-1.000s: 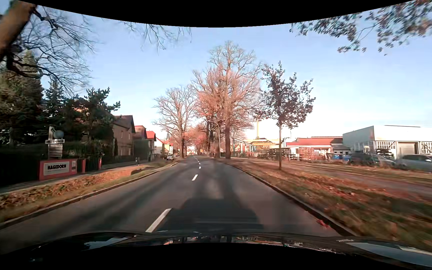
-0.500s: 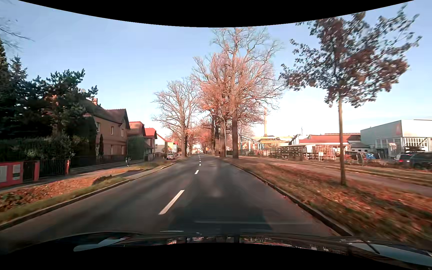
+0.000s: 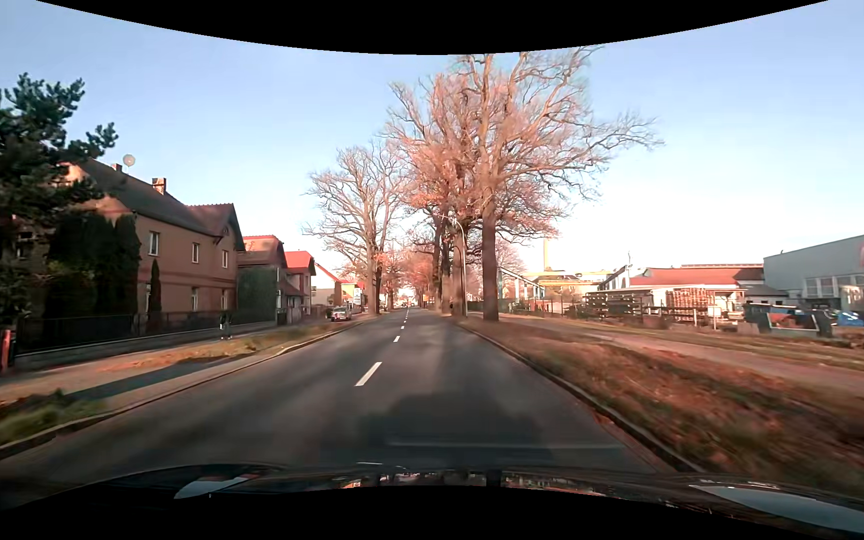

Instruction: Follow the waypoints while adhering to traffic rules and regulations

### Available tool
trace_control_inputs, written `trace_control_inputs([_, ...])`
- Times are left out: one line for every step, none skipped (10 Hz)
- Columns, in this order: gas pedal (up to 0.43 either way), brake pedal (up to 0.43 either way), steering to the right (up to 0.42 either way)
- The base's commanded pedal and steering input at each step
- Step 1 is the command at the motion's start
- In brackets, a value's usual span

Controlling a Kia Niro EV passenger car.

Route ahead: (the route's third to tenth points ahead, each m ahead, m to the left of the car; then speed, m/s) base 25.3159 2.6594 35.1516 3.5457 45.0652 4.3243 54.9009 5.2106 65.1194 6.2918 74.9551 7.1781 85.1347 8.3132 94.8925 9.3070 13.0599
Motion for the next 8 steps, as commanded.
trace_control_inputs([0.11, 0.0, -0.025])
trace_control_inputs([0.11, 0.0, -0.024])
trace_control_inputs([0.11, 0.0, -0.025])
trace_control_inputs([0.098, 0.0, -0.025])
trace_control_inputs([0.098, 0.0, -0.024])
trace_control_inputs([0.098, 0.0, -0.023])
trace_control_inputs([0.098, 0.0, -0.021])
trace_control_inputs([0.098, 0.0, -0.02])
